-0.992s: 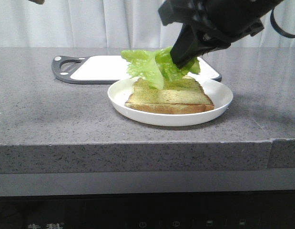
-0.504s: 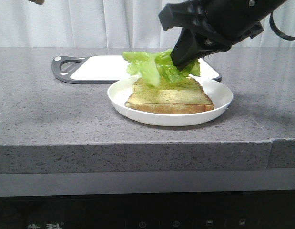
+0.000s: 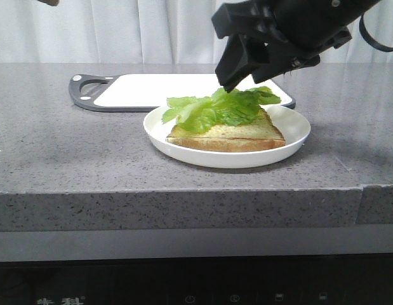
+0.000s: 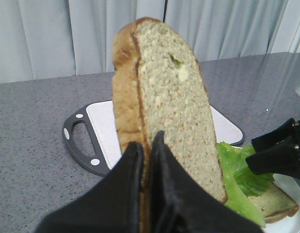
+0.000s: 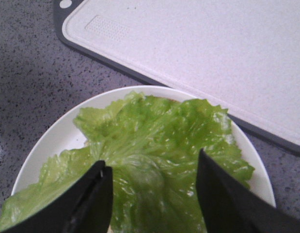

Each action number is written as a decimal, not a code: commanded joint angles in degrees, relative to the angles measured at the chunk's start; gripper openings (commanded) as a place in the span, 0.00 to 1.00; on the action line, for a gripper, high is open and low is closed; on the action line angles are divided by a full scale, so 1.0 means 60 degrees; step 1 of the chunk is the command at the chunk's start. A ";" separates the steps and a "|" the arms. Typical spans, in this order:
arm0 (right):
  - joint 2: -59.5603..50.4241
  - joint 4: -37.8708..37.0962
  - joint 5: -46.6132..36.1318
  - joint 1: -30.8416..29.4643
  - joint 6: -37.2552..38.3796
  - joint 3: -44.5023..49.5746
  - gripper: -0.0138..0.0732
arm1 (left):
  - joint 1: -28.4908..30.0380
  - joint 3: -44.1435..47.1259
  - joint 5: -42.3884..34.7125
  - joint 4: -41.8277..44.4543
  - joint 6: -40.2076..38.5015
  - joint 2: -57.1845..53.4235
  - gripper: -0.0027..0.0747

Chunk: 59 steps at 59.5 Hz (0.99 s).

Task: Left arm grabs bread, right arm adds lettuce
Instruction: 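Open the right gripper to drop the lettuce onto the bread, then lower the held bread slice onto the lettuce with the left gripper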

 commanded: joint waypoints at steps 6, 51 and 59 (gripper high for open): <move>-0.1479 -0.0085 -0.0883 0.0006 -0.0108 -0.0257 0.65 | 0.0006 -0.0277 -0.0936 -0.0107 -0.0066 -0.0042 0.01; -0.8287 -0.0829 -0.0576 0.0006 -0.0099 0.3100 0.14 | 0.0006 -0.3914 0.2940 -0.9820 0.4735 0.5370 0.01; -0.8785 -0.0829 -0.0302 0.0006 -0.0099 0.3211 0.14 | 0.0006 -0.4232 0.3466 -1.2343 0.6355 0.6725 0.01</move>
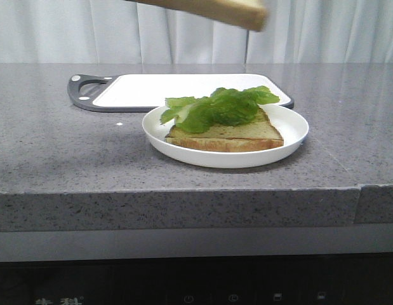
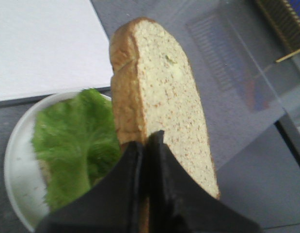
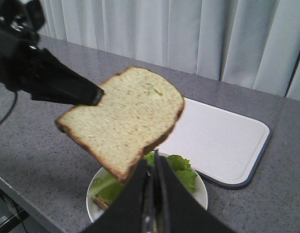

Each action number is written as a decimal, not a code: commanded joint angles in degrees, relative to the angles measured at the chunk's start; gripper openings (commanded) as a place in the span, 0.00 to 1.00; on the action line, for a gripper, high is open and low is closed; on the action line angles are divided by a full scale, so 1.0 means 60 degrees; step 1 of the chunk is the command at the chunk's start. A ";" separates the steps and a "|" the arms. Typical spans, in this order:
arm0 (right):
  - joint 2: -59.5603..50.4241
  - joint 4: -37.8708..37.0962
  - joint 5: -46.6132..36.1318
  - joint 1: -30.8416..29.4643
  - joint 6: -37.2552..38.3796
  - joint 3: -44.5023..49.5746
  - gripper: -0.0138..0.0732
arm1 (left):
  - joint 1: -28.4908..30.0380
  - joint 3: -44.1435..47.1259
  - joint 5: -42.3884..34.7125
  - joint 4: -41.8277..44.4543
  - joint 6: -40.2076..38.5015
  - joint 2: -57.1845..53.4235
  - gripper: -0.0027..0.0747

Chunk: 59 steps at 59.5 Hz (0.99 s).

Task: Left arm grabs bread, right arm adds lettuce
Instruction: 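Lower the held bread slice onto the lettuce with the left gripper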

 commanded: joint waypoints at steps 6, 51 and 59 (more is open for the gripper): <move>-0.0316 -0.0036 -0.0459 0.0006 -0.0099 -0.0194 0.14 | -0.0012 -0.0594 0.0317 -0.2497 0.1269 0.1144 0.01; -0.0314 -0.0036 -0.0440 0.0006 -0.0099 -0.0194 0.14 | 0.0287 -0.0787 0.1119 -0.2194 0.1213 0.2439 0.01; -0.0314 -0.0036 -0.0440 0.0006 -0.0099 -0.0194 0.14 | 0.0372 -0.0787 0.1119 -0.2083 0.1213 0.2439 0.01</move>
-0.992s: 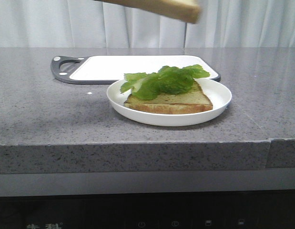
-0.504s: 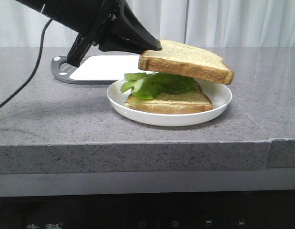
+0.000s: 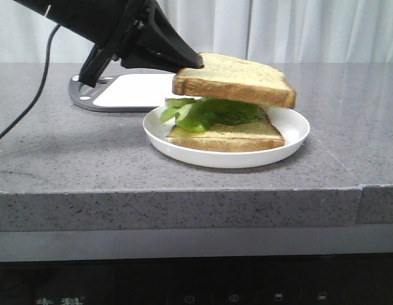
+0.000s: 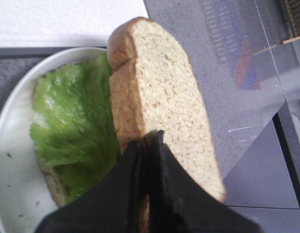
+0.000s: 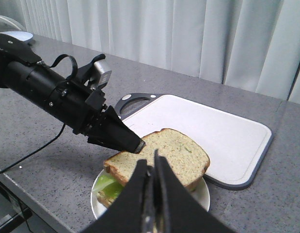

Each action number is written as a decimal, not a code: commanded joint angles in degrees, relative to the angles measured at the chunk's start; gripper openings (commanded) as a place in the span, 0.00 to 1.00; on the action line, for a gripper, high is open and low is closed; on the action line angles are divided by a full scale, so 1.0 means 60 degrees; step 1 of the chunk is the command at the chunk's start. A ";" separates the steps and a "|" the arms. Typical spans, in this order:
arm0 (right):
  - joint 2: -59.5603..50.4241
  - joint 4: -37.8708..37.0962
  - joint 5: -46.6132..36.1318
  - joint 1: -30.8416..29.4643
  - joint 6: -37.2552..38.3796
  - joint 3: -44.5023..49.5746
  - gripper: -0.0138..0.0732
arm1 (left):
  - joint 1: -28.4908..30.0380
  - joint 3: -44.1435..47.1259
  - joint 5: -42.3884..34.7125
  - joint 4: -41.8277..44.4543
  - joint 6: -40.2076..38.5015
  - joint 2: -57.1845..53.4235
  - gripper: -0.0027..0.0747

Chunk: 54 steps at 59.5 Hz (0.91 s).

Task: Left arm grabs bread, right arm adds lettuce
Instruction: 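Lower the held bread slice onto the lettuce with the left gripper, then release the bread and withdraw the left gripper upward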

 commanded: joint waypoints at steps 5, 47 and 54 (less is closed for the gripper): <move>-0.0001 -0.0019 -0.0629 0.0006 -0.0099 -0.0241 0.14 | 0.0038 -0.0297 0.0160 -0.0192 -0.0042 -0.0427 0.02; 0.0046 0.0164 -0.0913 -0.0243 0.0110 -0.0241 0.13 | 0.1048 -0.0297 0.0260 0.0721 -0.0042 -0.1687 0.22; 0.0079 0.0164 -0.0835 -0.1119 0.0110 -0.0241 0.08 | 0.1464 -0.0297 0.0260 0.1301 -0.0042 -0.2284 0.01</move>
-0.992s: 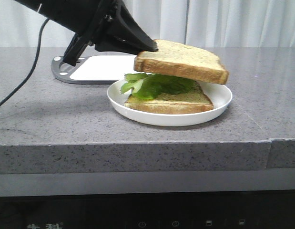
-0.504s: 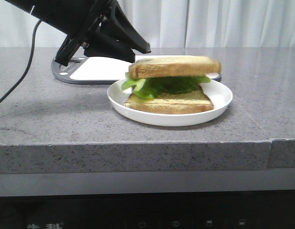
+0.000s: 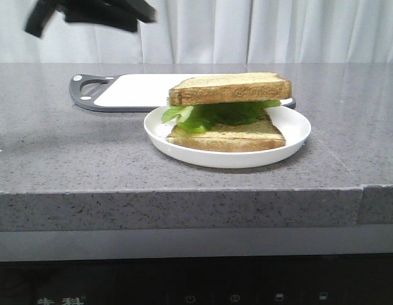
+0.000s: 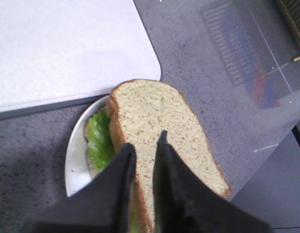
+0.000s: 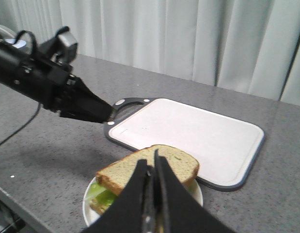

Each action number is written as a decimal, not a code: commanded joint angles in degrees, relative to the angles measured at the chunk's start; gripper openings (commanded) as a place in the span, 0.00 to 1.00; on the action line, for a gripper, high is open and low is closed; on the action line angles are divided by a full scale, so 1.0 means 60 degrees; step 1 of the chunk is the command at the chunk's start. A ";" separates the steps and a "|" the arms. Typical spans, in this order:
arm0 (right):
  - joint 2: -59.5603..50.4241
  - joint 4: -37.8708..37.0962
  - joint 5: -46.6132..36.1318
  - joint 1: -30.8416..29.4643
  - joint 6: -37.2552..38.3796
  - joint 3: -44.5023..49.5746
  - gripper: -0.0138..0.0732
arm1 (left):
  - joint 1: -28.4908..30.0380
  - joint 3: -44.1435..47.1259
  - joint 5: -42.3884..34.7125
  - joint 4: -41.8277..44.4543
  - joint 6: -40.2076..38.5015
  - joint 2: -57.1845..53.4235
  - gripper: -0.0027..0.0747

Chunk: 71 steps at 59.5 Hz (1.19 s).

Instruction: Left arm grabs bread, right arm adds lettuce

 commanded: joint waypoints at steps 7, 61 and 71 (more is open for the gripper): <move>0.0070 0.0094 -0.0443 -0.1570 0.0011 -0.0241 0.08 | 0.0367 -0.0200 -0.0337 0.0997 -0.0042 -0.1481 0.01; -0.3381 0.0304 -0.0271 -0.1871 -0.0059 0.2657 0.08 | -0.0024 0.6992 -0.5659 0.4218 -0.0042 -1.1283 0.01; -0.3381 0.0304 -0.0268 -0.1871 -0.0059 0.2657 0.08 | -0.0024 0.7032 -0.5659 0.4218 -0.0042 -1.1285 0.01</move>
